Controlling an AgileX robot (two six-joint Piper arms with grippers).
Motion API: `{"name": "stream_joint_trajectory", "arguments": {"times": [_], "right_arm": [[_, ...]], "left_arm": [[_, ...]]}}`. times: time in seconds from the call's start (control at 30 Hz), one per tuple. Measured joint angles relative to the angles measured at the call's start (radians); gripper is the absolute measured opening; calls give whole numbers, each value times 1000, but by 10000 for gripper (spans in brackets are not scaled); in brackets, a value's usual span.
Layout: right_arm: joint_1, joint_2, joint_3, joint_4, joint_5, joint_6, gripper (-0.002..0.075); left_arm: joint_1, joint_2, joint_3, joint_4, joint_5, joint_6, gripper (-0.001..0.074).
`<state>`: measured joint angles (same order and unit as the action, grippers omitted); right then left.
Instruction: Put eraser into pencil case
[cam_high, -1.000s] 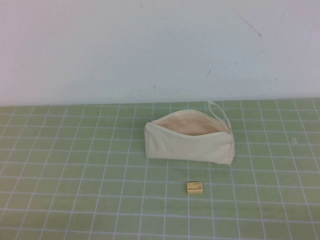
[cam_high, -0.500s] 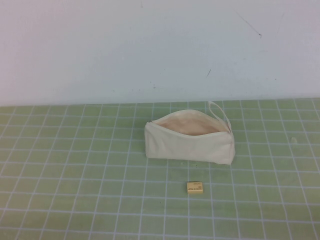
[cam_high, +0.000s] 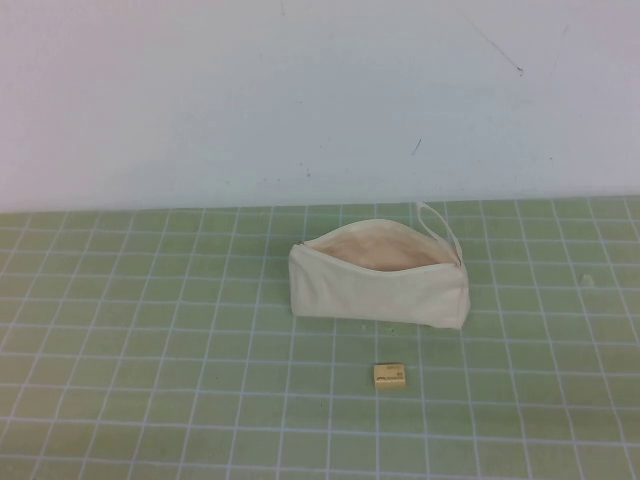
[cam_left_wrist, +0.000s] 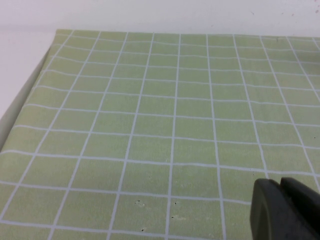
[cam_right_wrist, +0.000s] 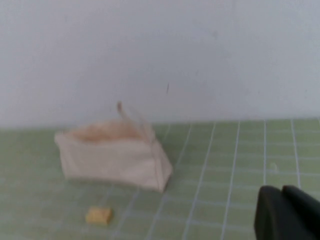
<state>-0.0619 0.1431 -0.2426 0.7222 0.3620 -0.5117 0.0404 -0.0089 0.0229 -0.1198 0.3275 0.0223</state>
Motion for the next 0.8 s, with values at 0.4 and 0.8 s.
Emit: {"name": "stream_joint_trajectory", "arguments": {"times": [0.4, 0.8], "right_arm": [[0, 696, -535, -317, 498, -247, -1], [257, 1117, -930, -526, 553, -82, -1]], "left_arm": [[0, 0, 0, -2, 0, 0, -2], [0, 0, 0, -2, 0, 0, -2]]}}
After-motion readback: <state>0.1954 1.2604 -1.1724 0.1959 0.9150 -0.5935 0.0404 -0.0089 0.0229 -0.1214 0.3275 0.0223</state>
